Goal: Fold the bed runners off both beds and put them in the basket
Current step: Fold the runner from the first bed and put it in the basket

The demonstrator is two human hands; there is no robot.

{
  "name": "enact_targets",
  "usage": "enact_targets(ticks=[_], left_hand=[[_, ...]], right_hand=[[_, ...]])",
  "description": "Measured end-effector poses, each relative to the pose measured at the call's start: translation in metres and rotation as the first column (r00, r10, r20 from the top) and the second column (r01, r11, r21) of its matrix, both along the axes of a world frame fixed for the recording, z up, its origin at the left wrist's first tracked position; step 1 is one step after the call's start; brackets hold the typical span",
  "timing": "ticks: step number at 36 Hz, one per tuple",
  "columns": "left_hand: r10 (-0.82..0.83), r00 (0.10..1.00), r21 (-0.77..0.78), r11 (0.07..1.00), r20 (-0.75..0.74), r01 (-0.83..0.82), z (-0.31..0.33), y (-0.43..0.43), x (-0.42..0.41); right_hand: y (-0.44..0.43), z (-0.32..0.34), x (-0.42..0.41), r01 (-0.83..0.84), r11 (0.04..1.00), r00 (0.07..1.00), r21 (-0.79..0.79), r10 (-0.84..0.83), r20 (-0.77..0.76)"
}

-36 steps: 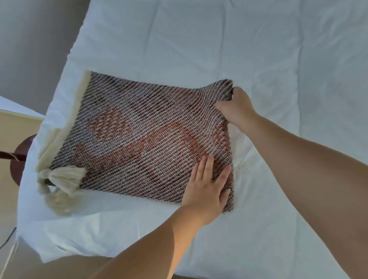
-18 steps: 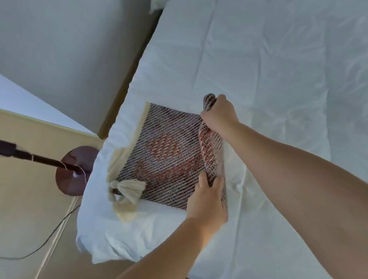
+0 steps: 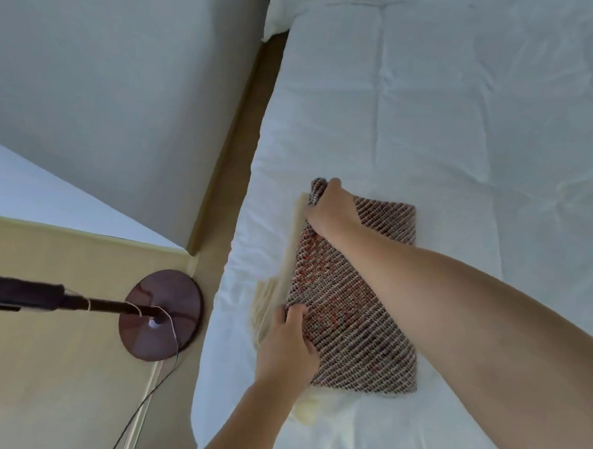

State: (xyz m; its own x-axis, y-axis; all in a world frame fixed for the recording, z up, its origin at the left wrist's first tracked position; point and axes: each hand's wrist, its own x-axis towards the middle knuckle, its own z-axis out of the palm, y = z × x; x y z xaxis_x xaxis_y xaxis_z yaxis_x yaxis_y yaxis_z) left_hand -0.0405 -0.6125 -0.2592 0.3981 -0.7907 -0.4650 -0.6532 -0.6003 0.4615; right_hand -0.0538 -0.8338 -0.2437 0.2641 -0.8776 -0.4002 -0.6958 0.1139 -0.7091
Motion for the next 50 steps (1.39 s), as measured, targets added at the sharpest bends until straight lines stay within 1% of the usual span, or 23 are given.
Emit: enact_targets(ticks=[4, 9, 12, 14, 15, 16, 18, 19, 20, 22, 25, 29, 34, 38, 41, 46, 49, 50], left_hand=[[-0.053, 0.999, 0.019, 0.998, -0.003, 0.053, -0.024, -0.001, 0.033], [-0.100, 0.995, 0.064, 0.993, -0.019, 0.101, -0.050, -0.008, 0.053], [-0.149, 0.989, 0.093, 0.985, 0.017, 0.147, -0.066, -0.011, 0.055], [-0.184, 0.980, 0.074, 0.981, 0.074, 0.178, -0.074, -0.009, 0.054], [-0.180, 0.980, 0.044, 0.983, 0.089, 0.176, -0.076, -0.009, 0.053], [-0.162, 0.983, 0.008, 0.987, 0.089, 0.162, -0.078, -0.011, 0.053], [-0.127, 0.989, -0.055, 0.990, 0.071, 0.131, -0.082, -0.019, 0.055], [-0.127, 0.990, -0.068, 0.989, 0.066, 0.132, -0.084, -0.025, 0.057], [-0.132, 0.989, -0.069, 0.988, 0.059, 0.136, -0.087, -0.032, 0.059], [-0.146, 0.987, -0.042, 0.988, 0.063, 0.149, -0.093, -0.046, 0.061], [-0.182, 0.979, 0.009, 0.983, 0.096, 0.182, -0.099, -0.060, 0.062], [-0.200, 0.973, 0.009, 0.980, 0.113, 0.201, -0.104, -0.072, 0.061], [-0.138, 0.988, 0.018, 0.990, 0.070, 0.137, -0.105, -0.088, 0.062], [-0.060, 0.998, 0.022, 0.998, 0.003, 0.060, -0.100, -0.094, 0.063], [-0.036, 0.999, 0.001, 0.999, -0.018, 0.036, -0.094, -0.096, 0.067], [-0.005, 0.999, 0.027, 1.000, -0.033, 0.006, -0.086, -0.096, 0.068], [0.058, 0.996, 0.035, 0.998, -0.074, -0.056, -0.084, -0.098, 0.067], [0.079, 0.992, 0.037, 0.996, -0.093, -0.076, -0.085, -0.098, 0.067]], right_hand=[[-0.002, -0.028, 0.026, 0.009, 1.000, 1.000, -0.001, -0.009, -0.021], [-0.005, -0.060, 0.042, 0.026, 1.000, 0.997, -0.003, -0.026, -0.070], [-0.005, -0.072, 0.046, -0.021, 0.999, 0.991, -0.026, 0.017, -0.132], [-0.004, -0.075, 0.048, -0.084, 0.994, 0.979, -0.066, 0.070, -0.189], [-0.003, -0.077, 0.047, -0.135, 0.984, 0.964, -0.117, 0.103, -0.243], [-0.003, -0.079, 0.046, -0.211, 0.959, 0.937, -0.189, 0.143, -0.317], [-0.005, -0.084, 0.042, -0.401, 0.858, 0.851, -0.322, 0.219, -0.478], [-0.007, -0.087, 0.039, -0.480, 0.810, 0.808, -0.337, 0.259, -0.529], [-0.009, -0.090, 0.034, -0.539, 0.781, 0.770, -0.314, 0.307, -0.560], [-0.013, -0.101, 0.023, -0.595, 0.769, 0.713, -0.232, 0.372, -0.594], [-0.010, -0.118, -0.005, -0.570, 0.804, 0.690, -0.169, 0.356, -0.630], [-0.012, -0.128, -0.052, -0.517, 0.844, 0.687, -0.145, 0.307, -0.659], [-0.027, -0.128, -0.099, -0.432, 0.891, 0.681, -0.139, 0.221, -0.699], [-0.019, -0.122, -0.114, -0.372, 0.921, 0.692, -0.120, 0.189, -0.696], [0.008, -0.122, -0.113, -0.333, 0.934, 0.733, -0.131, 0.170, -0.658], [0.084, -0.128, -0.125, -0.324, 0.939, 0.777, -0.115, 0.194, -0.599], [0.131, -0.128, -0.138, -0.359, 0.927, 0.783, -0.107, 0.237, -0.574], [0.141, -0.129, -0.142, -0.347, 0.930, 0.795, -0.118, 0.225, -0.563]])
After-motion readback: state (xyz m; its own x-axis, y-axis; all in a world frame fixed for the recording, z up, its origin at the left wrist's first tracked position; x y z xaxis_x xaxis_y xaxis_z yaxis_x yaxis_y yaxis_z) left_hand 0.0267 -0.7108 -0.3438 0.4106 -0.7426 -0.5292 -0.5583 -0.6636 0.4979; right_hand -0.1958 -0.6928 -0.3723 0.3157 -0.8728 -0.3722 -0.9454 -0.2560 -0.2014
